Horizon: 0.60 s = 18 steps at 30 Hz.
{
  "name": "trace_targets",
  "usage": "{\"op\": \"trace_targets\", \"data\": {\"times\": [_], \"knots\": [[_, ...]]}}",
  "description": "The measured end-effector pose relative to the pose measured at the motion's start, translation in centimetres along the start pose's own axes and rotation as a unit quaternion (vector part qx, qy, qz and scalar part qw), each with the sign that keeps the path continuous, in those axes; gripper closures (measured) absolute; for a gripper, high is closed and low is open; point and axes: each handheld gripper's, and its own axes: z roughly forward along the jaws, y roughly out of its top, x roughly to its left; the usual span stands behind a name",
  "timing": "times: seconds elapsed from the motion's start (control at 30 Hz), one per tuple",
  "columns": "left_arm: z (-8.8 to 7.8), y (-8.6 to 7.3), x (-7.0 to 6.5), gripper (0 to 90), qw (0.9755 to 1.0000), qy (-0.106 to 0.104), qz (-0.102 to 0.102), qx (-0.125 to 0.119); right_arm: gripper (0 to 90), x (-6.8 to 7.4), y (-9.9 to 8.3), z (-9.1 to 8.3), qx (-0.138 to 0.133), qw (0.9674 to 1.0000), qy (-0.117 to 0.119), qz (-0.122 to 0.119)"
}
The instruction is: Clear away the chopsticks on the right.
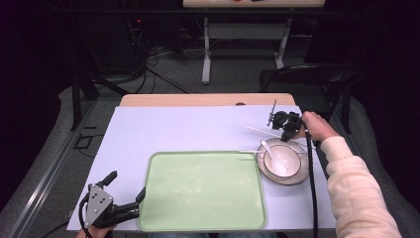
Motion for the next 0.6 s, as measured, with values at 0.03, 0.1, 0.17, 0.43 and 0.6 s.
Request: {"op": "trace_targets", "data": {"times": [0.03, 0.1, 0.17, 0.43, 0.6], "knots": [[0.0, 0.0, 0.0, 2.7, 1.0000, 0.000, 0.000, 0.000, 84.3, 0.1, 0.0, -0.4, 0.000, 1.0000, -0.002, 0.004], [0.0, 0.0, 0.0, 2.6, 1.0000, 0.001, 0.000, 0.000, 84.3, 0.1, 0.2, -1.3, -0.004, 0.9999, -0.006, 0.012], [0.0, 0.0, 0.0, 2.7, 1.0000, 0.000, 0.001, 0.000, 84.3, 0.4, 0.4, -2.1, -0.006, 0.9997, -0.014, 0.017], [0.0, 0.0, 0.0, 2.6, 1.0000, 0.000, -0.001, -0.002, 84.3, 1.3, 1.2, -4.7, -0.010, 0.9981, -0.032, 0.052], [0.0, 0.0, 0.0, 2.7, 1.0000, 0.000, 0.000, -0.002, 84.3, 2.2, 1.8, -6.1, -0.013, 0.9960, -0.044, 0.077]]}}
